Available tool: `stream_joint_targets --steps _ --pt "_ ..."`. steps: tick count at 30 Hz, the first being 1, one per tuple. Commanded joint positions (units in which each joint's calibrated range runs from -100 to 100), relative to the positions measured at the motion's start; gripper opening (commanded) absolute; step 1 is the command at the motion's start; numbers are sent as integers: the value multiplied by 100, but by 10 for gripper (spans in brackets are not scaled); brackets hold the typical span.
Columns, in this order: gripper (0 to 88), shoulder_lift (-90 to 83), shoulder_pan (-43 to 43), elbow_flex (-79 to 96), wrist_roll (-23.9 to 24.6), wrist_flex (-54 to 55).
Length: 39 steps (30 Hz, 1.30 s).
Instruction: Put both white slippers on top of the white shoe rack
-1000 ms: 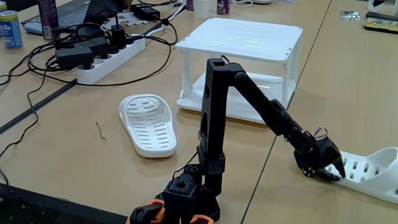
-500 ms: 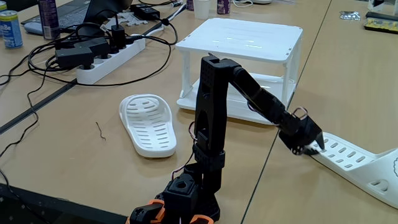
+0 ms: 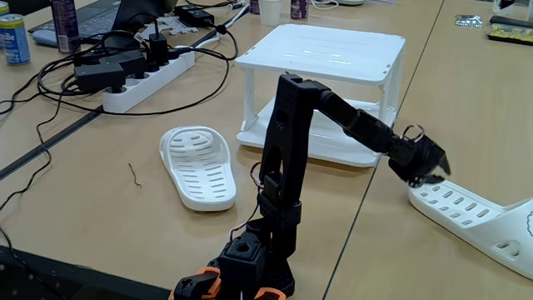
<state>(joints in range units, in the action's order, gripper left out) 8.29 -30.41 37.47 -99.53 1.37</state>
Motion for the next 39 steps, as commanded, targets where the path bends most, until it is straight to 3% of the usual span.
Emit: stream_joint_targets --steps 1,14,20,39 --pt "14 -1329 262 687 -47 -17" --pt "14 -4367 2408 4007 -47 -25" --pt "15 -4131 3411 4467 -47 -146" --pt "9 -3660 4382 4097 -47 -137"
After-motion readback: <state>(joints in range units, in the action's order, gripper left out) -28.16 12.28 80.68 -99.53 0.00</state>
